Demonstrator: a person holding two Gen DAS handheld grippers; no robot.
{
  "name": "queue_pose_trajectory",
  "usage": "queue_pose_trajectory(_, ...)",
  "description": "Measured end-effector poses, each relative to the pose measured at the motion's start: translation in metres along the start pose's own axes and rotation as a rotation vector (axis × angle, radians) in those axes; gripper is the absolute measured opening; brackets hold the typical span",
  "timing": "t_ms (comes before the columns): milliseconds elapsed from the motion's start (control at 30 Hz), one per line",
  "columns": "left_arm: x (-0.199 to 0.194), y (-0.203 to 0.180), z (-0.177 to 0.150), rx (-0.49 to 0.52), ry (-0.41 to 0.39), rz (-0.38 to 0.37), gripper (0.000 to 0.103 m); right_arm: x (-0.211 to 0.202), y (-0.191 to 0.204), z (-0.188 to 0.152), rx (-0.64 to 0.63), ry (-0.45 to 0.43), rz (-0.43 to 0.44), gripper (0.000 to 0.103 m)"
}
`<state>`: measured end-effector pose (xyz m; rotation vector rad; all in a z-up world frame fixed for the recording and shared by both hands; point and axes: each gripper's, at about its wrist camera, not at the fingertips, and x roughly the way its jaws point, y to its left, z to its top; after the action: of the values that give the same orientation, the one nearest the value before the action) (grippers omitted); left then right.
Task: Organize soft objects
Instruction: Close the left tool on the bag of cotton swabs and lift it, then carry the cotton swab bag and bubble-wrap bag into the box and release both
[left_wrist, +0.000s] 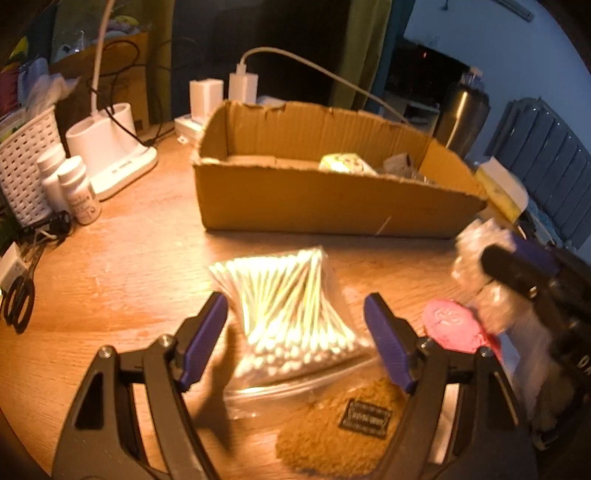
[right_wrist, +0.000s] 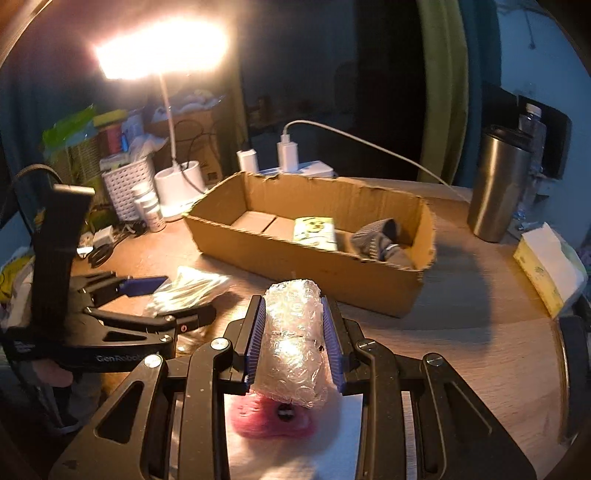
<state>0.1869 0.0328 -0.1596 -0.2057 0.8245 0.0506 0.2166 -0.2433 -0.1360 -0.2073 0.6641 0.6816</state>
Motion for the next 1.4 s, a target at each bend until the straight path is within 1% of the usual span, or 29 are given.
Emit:
queue_pose_trajectory(133,0.014,-0.004,-0.001,0.004,0.046,0.009,0.076,-0.005,-0.009,0.0,0.016,-0.021,0.003,0.033)
queue_pose_trajectory(167,0.017,-0.004,-0.001,0.005,0.058,-0.002,0.072,-0.005,-0.01,0.0,0.017,-0.022,0.002,0.033)
queue_pose_trajectory(233,0.017,-0.006,-0.002,0.014,0.056,-0.005,0.058,-0.006,-0.011,0.0,0.021,-0.026,0.001,0.033)
queue_pose_trajectory(267,0.017,-0.006,-0.002,0.019,0.057,-0.003,0.056,-0.007,-0.011,0.0,0.022,-0.028,0.0,0.033)
queue_pose_trajectory(367,0.014,-0.008,-0.002,0.033,0.051,-0.018,0.053,-0.01,-0.01,0.001,0.02,-0.037,-0.002,0.033)
queue_pose_trajectory(500,0.003,-0.009,-0.003,0.044,0.022,-0.036,0.053,-0.019,-0.006,0.002,0.011,-0.053,-0.008,0.033)
queue_pose_trajectory(600,-0.008,-0.01,-0.001,0.046,-0.005,-0.046,0.053,-0.025,-0.004,0.003,0.005,-0.061,-0.016,0.033)
queue_pose_trajectory(733,-0.029,-0.011,0.0,0.048,-0.059,-0.064,0.053,-0.034,0.0,0.004,-0.002,-0.069,-0.018,0.033)
queue_pose_trajectory(867,-0.054,-0.015,0.001,0.077,-0.138,-0.088,0.053,-0.041,0.007,0.006,-0.02,-0.076,-0.025,0.033)
queue_pose_trajectory(1067,-0.088,-0.016,0.006,0.115,-0.27,-0.091,0.053,-0.054,0.017,0.014,-0.039,-0.11,-0.048,0.033)
queue_pose_trajectory(1133,-0.094,-0.015,0.009,0.122,-0.288,-0.074,0.053,-0.058,0.021,0.017,-0.048,-0.115,-0.047,0.033)
queue_pose_trajectory(1400,-0.12,-0.006,0.012,0.113,-0.369,-0.095,0.053,-0.069,0.034,0.03,-0.072,-0.154,-0.05,0.033)
